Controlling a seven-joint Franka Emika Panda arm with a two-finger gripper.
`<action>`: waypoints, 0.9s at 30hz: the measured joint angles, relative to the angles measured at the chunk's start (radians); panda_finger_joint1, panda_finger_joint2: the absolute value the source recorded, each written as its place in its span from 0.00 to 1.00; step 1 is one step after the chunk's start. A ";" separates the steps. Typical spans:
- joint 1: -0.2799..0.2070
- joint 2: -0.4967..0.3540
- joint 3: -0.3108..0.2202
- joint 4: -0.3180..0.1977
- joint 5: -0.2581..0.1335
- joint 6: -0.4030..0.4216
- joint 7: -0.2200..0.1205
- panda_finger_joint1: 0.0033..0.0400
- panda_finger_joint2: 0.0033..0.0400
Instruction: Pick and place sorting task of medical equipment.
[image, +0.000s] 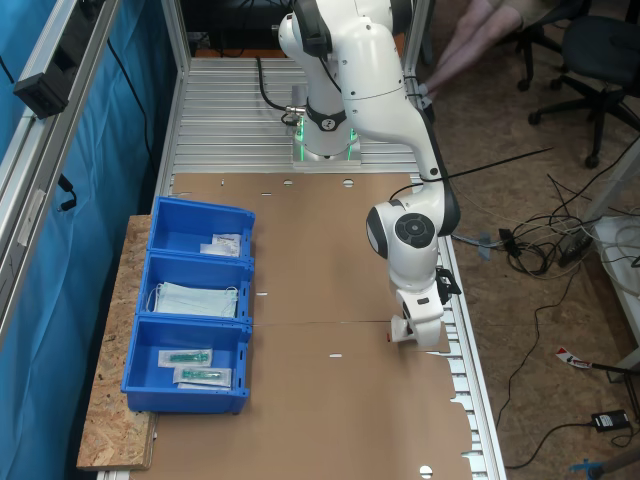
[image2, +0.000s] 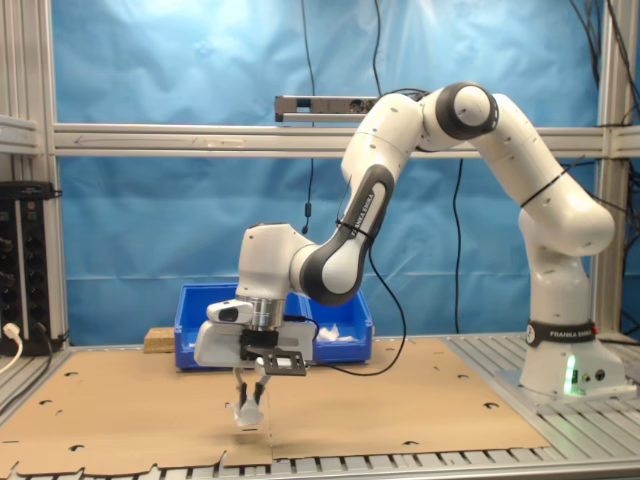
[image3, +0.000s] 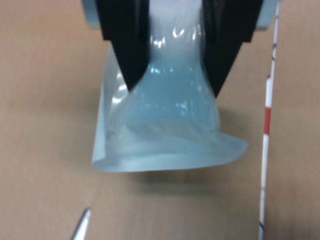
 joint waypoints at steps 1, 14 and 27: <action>-0.002 -0.009 -0.003 -0.002 0.000 0.000 0.000 0.10 0.10; -0.058 -0.194 -0.077 -0.094 0.000 -0.039 0.000 0.10 0.10; -0.183 -0.432 -0.214 -0.200 0.000 -0.283 0.000 0.10 0.10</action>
